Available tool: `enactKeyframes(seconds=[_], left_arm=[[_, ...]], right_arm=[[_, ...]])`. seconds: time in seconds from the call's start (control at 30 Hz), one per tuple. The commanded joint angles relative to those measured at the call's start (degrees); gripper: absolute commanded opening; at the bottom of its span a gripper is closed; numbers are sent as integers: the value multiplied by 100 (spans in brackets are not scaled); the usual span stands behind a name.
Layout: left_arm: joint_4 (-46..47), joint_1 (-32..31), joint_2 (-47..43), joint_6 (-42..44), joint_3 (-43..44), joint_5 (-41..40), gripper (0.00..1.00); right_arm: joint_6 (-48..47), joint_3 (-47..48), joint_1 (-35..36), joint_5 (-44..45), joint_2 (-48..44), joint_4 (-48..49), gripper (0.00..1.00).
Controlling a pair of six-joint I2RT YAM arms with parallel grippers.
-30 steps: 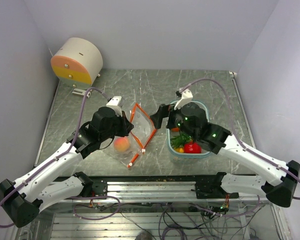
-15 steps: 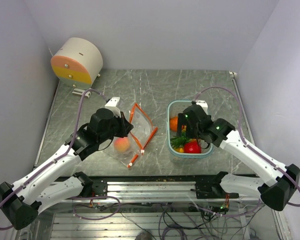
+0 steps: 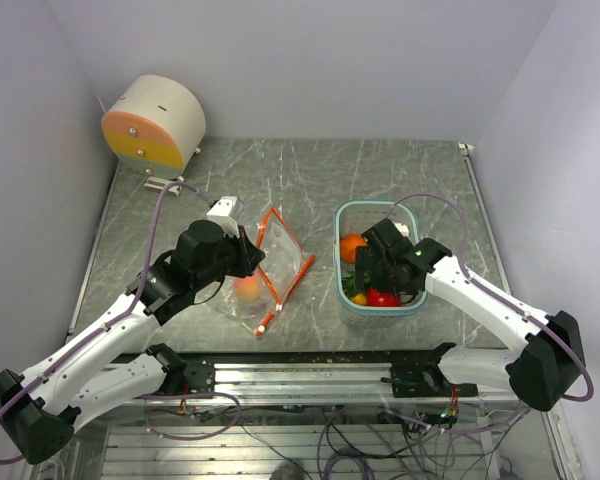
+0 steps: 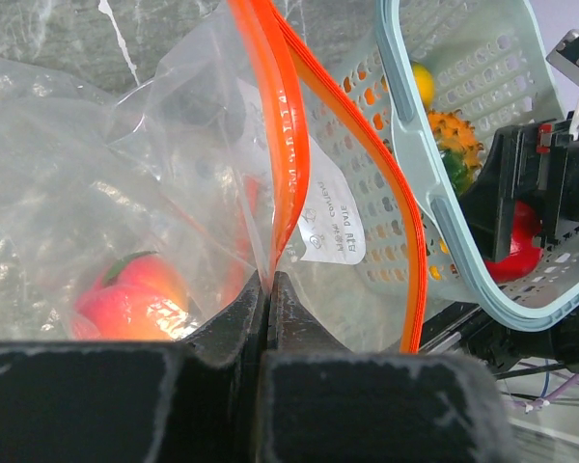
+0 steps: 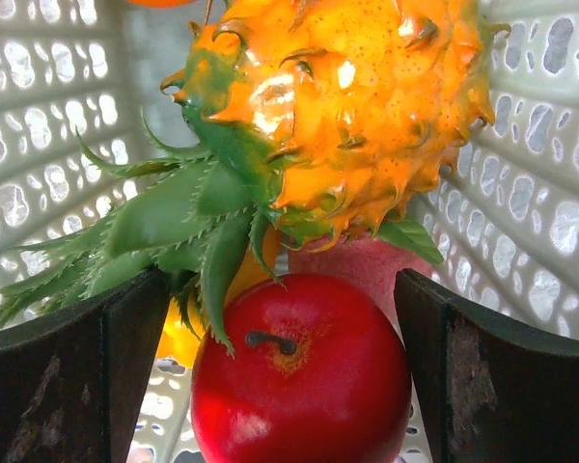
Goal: Place the food in the zip-top bag and seal the zipper
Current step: Pick up the fake fruit from the bin, then place the fake fruit in the zipper food storage bag.
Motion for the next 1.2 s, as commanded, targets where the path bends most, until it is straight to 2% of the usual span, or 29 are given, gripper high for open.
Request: enactKeyframes(seconds=[0.0, 0.03, 0.27, 0.37, 0.47, 0.57, 0.67, 0.87, 0.93, 1.03, 1.17], left_arm=[[128, -1, -22, 108, -12, -48, 7], [141, 0, -25, 109, -17, -53, 7], [161, -1, 69, 103, 13, -28, 7], [155, -1, 40, 95, 7, -33, 7], [157, -1, -35, 75, -10, -85, 7], [167, -1, -56, 52, -19, -107, 7], [222, -1, -15, 39, -31, -106, 7], [402, 0, 127, -6, -101, -11, 7], [492, -1, 138, -38, -141, 21, 7], [564, 1, 171, -71, -189, 41, 7], [605, -1, 192, -97, -199, 53, 7]], right_arm=[[66, -233, -43, 185, 131, -147, 96], [63, -253, -44, 241, 126, -127, 91], [-53, 269, -48, 289, 34, -252, 33], [-141, 725, -47, 284, -60, -395, 18], [-245, 1021, -40, 339, -264, -345, 12], [-324, 1165, -44, 372, -465, -171, 12], [-566, 1308, -43, -215, -701, 352, 11], [-679, 1181, -36, -2728, -1212, 2659, 11], [-506, 1053, 8, -3223, -1186, 3406, 10], [-71, 742, 207, -3528, -1043, 4639, 10], [244, 314, 594, -3315, -629, 5779, 10]])
